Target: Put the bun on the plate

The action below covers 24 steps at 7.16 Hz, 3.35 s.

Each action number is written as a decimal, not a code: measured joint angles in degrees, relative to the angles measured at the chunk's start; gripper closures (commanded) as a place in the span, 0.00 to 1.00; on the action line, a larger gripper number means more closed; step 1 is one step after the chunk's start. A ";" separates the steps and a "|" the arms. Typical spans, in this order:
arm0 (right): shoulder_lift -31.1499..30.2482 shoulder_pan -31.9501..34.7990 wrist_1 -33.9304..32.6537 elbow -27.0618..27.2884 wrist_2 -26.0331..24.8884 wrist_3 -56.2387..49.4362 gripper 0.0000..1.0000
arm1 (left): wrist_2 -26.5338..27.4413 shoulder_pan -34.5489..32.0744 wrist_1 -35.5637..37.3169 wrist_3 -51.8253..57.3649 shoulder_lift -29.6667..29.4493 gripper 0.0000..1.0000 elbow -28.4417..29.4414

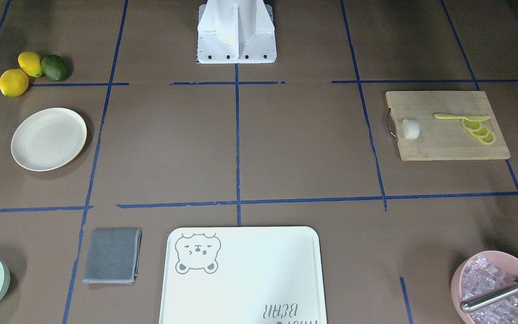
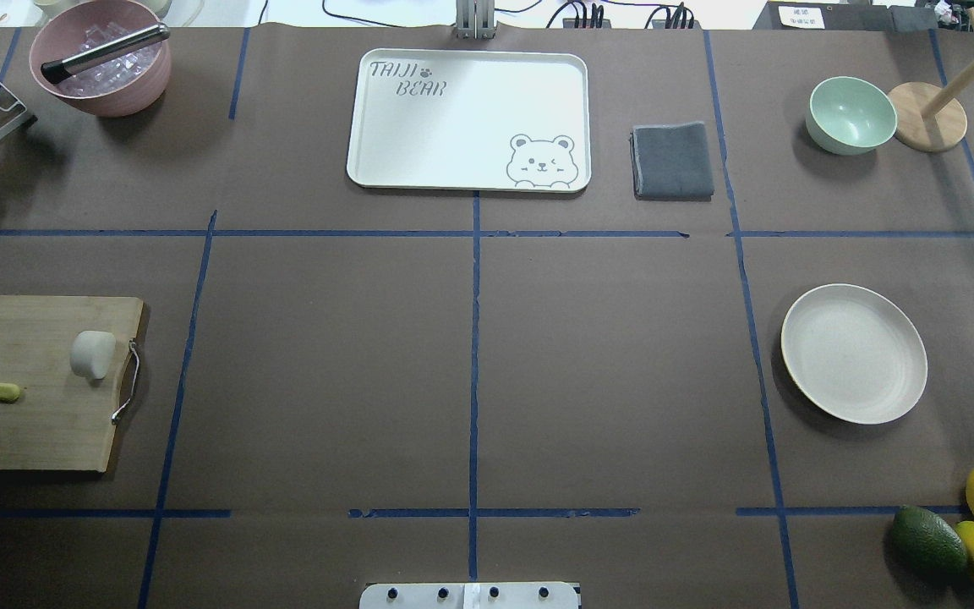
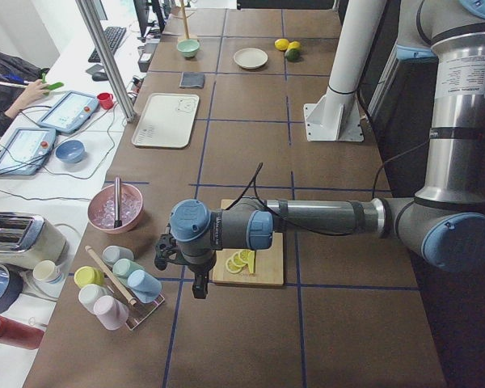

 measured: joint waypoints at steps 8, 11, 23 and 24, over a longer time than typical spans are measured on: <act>-2.87 -22.19 28.90 -7.17 -8.28 28.38 0.03 | 0.05 0.00 0.05 -0.12 -0.12 0.00 0.15; -2.77 -24.92 29.78 -8.52 -8.51 29.03 0.12 | 0.05 0.06 0.00 -0.12 -0.24 0.00 0.11; -3.11 -25.06 30.01 2.89 -5.69 35.59 1.00 | 0.05 0.12 0.04 -0.20 -0.93 0.00 0.12; -0.33 -25.33 30.06 4.50 -5.09 40.61 1.00 | 0.03 0.14 0.03 -0.19 -0.94 0.00 0.09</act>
